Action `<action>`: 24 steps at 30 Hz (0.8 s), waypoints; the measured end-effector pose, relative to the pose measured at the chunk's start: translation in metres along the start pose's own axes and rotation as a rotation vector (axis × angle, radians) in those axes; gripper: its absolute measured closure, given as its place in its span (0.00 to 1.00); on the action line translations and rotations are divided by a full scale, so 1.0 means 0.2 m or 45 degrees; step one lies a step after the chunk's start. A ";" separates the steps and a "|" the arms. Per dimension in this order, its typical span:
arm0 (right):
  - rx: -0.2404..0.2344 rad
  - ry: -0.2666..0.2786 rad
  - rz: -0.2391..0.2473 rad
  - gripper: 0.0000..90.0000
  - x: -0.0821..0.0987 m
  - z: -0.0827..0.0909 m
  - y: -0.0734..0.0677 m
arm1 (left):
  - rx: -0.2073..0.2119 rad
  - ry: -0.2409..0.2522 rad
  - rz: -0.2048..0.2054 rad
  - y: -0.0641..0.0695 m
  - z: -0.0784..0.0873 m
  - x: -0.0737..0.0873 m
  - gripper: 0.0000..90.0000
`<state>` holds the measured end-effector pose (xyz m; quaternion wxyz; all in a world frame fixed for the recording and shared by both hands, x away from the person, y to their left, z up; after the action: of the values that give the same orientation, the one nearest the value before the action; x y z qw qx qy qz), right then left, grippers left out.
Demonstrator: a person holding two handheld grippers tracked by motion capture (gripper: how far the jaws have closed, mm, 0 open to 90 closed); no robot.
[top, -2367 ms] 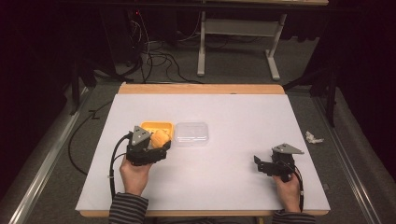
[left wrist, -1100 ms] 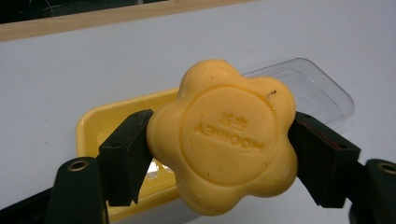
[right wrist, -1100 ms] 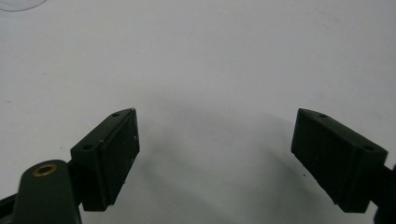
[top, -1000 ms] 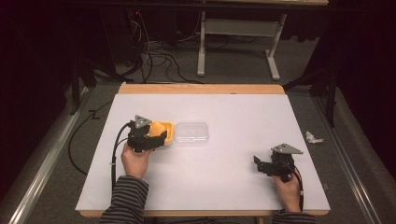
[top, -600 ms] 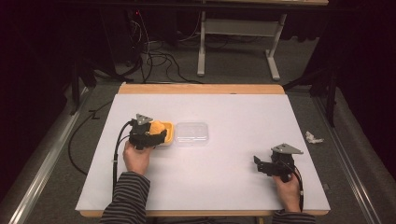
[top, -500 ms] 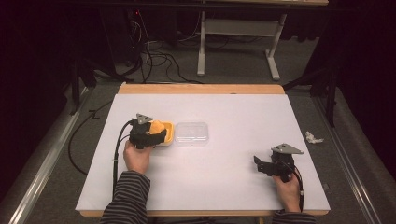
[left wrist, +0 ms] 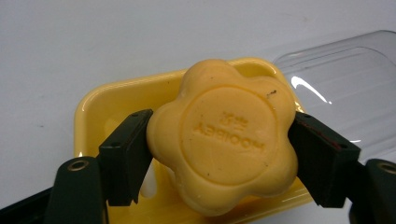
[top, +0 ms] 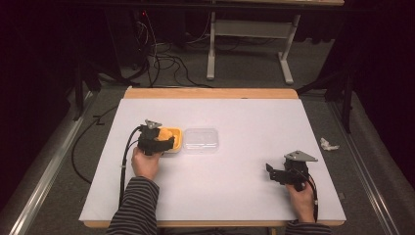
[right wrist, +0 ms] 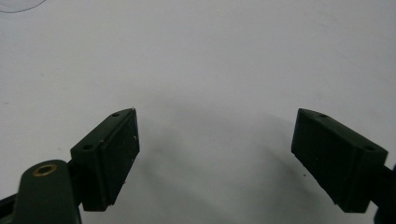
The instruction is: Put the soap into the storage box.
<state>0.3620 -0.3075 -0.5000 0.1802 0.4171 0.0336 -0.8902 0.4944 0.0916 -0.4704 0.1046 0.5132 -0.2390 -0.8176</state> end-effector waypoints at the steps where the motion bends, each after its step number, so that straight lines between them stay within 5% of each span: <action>1: -0.001 -0.001 0.000 0.17 0.00 0.00 0.00 | -0.005 -0.001 -0.003 0.00 0.00 0.00 0.30; 24: 0.005 -0.017 0.003 0.17 0.00 -0.01 0.00 | -0.062 -0.019 -0.031 -0.05 -0.06 0.04 0.30</action>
<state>0.3629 -0.3069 -0.5007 0.1808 0.4114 0.0302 -0.8928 0.5024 0.0928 -0.4865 0.1054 0.5072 -0.2134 -0.8283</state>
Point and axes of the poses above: each handheld gripper's, and its own axes: z roughly backward along the jaws, x roughly out of its underside, y roughly to its right, the point moved 3 cm from there along -z, roughly forward along the jaws, and after that the axes turned 5 degrees about z, right-handed, at the moved point
